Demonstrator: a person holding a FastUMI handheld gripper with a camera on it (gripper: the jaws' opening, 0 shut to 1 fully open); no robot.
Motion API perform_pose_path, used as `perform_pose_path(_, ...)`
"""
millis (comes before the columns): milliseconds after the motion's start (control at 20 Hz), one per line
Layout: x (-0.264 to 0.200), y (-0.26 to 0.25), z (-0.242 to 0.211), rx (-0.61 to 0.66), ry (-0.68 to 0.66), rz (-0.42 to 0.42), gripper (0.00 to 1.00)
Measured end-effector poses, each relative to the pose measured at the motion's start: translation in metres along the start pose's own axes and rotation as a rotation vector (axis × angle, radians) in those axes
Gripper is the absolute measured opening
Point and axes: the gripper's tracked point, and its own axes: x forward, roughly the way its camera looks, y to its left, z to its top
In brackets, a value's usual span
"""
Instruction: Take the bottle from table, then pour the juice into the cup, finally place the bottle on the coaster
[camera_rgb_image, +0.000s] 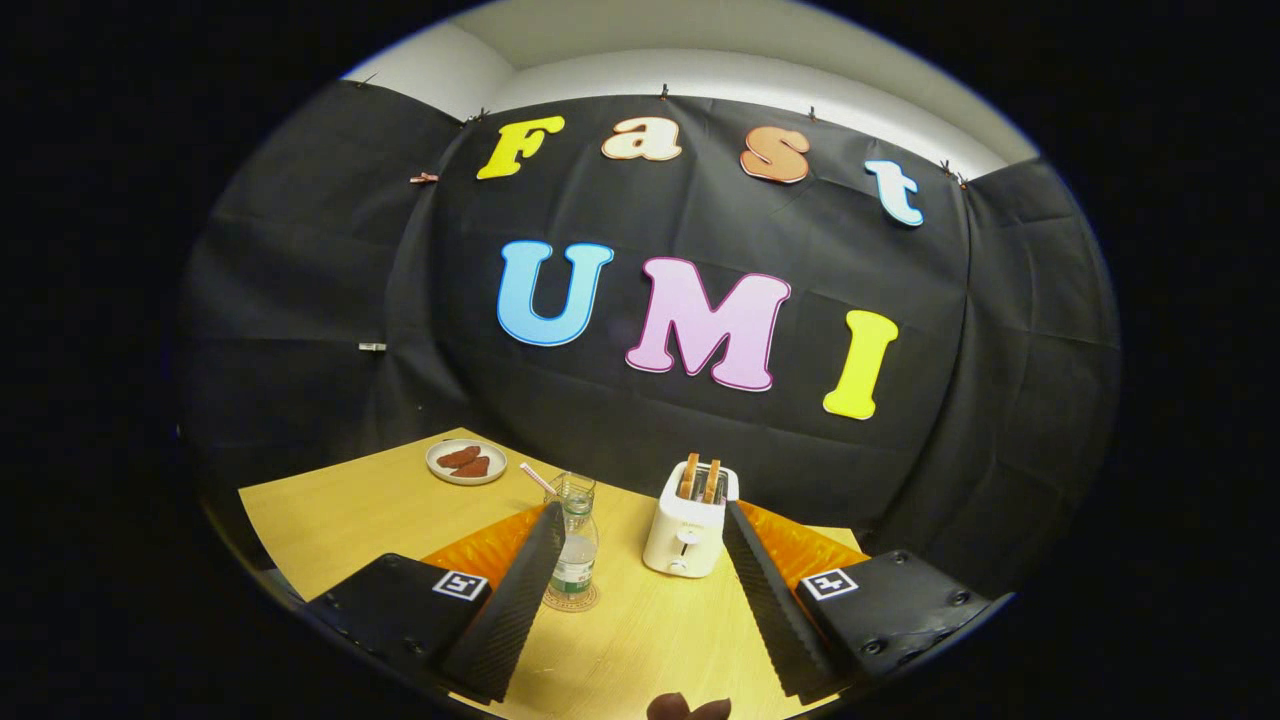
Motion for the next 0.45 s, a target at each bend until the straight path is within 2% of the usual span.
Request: perform_pose_path(450, -0.033, -0.012, 0.024, 0.068, 0.008, -0.044, 0.97)
